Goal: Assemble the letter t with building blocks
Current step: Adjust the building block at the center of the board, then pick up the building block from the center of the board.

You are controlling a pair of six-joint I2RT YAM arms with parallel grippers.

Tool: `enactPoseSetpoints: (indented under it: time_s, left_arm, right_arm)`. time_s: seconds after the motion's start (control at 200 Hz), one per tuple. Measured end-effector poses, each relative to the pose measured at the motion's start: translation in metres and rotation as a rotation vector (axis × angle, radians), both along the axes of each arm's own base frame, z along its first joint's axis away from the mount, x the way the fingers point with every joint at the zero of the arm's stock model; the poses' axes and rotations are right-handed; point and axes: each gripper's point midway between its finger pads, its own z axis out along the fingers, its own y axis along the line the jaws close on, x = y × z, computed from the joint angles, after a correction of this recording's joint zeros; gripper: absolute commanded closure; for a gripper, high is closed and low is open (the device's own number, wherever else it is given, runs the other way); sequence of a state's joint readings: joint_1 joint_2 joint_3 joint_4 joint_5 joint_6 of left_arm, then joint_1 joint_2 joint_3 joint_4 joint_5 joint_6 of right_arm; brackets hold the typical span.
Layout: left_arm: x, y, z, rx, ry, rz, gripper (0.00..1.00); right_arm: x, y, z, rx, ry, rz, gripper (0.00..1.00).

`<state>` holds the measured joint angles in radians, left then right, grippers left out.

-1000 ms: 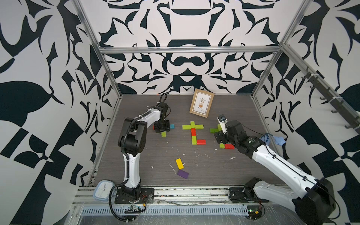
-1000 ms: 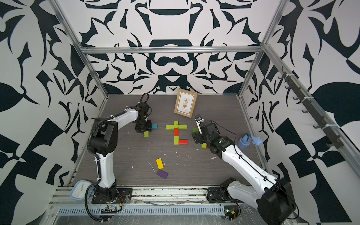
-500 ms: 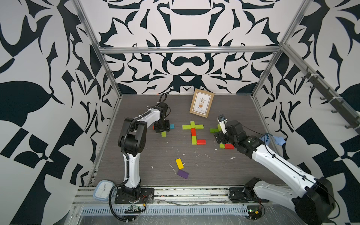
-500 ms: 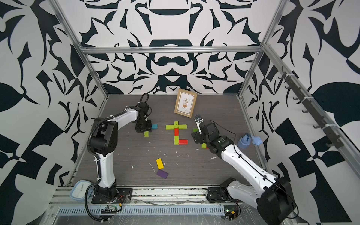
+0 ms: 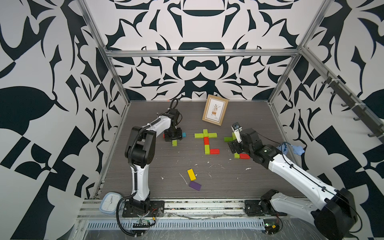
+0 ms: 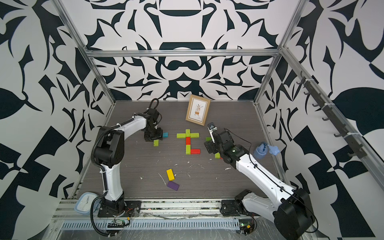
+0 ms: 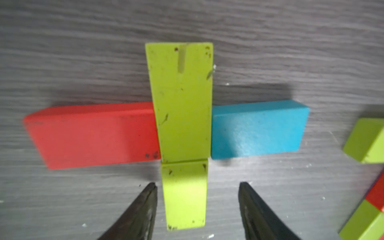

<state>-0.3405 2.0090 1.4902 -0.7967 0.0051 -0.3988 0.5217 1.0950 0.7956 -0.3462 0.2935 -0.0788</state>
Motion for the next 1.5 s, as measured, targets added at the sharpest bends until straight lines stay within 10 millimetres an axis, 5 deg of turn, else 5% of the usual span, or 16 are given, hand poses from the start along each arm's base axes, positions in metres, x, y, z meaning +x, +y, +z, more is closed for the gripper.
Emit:
enactPoseSetpoints:
  time_s: [0.22,0.38,0.68,1.085,1.5]
  left_arm:
    - [-0.005,0.002,0.041,-0.024,-0.073,-0.008,0.26]
    - [-0.027,-0.002,0.062,-0.031,-0.089,-0.028,0.27]
    - [-0.122,-0.053,0.073,-0.043,-0.047,-0.122,0.31]
    - [-0.217,-0.076,0.042,0.009,0.034,-0.046,0.39]
    - [-0.231,-0.109,0.007,-0.005,0.066,-0.007,0.40]
  right_arm:
    - [0.000,0.000,-0.001,-0.001,0.003,0.000,0.01]
    - [0.001,0.000,-0.005,-0.008,0.013,0.000,0.01]
    - [0.002,-0.003,-0.004,-0.022,0.006,-0.016,0.01]
    - [0.003,-0.006,-0.003,-0.034,-0.002,-0.031,0.01]
    - [0.003,-0.008,-0.003,-0.042,-0.006,-0.041,0.01]
